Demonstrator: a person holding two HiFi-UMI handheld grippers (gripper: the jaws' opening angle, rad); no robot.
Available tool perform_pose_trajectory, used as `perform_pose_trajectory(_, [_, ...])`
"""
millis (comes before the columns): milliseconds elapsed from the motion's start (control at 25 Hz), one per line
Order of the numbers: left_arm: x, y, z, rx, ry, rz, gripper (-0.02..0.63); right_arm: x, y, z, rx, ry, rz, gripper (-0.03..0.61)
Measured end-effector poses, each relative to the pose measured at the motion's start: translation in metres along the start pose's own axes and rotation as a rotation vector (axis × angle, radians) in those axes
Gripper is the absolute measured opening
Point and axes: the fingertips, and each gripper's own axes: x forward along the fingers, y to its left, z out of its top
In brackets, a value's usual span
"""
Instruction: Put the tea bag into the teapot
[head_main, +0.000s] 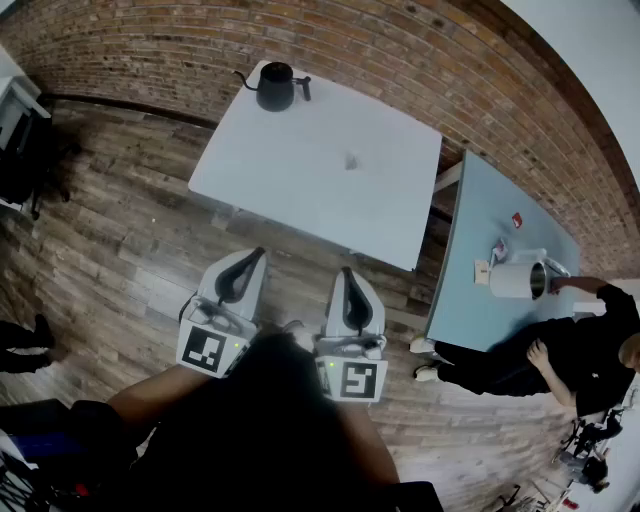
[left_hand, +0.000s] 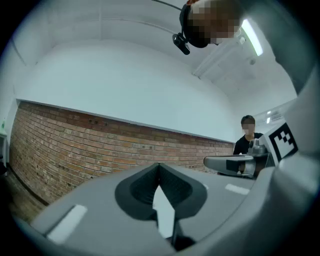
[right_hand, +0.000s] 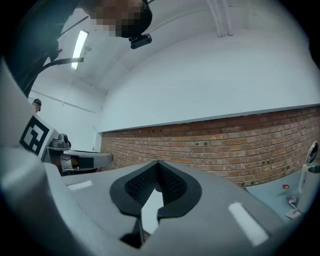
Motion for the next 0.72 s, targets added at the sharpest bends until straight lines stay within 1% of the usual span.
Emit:
perform_pose_trajectory(80, [0.000,-0.002,-0.002,0.018,-0.001,-0.011,0.000,-0.001,-0.001,0.000,-0.001,-0.002,-0.005,0.000])
perform_pose_trajectory(240, [0.001,-0.006,0.000,-0.007,-0.004,-0.013,0.000,-0.008,-0.005,-0.001,0.008,0.001,-0.025,0.000])
perform_pose_trajectory(360, [0.000,-0.009,0.000,-0.006,-0.007,-0.018,0.000,-0.014,-0.010,-0.003,-0.005,0.006,-0.048,0.002])
perform_pose_trajectory(560, [-0.004,-0.014,0.000,-0.005,-0.006,-0.021,-0.001,-0.025,-0.020,-0.006,0.007,-0.001,-0.090,0.002])
perform_pose_trajectory(720, [-0.008,-0.015,-0.004,0.017,0.002,-0.019,-0.001,-0.031,-0.024,-0.005,0.005,-0.006,-0.097,0.002])
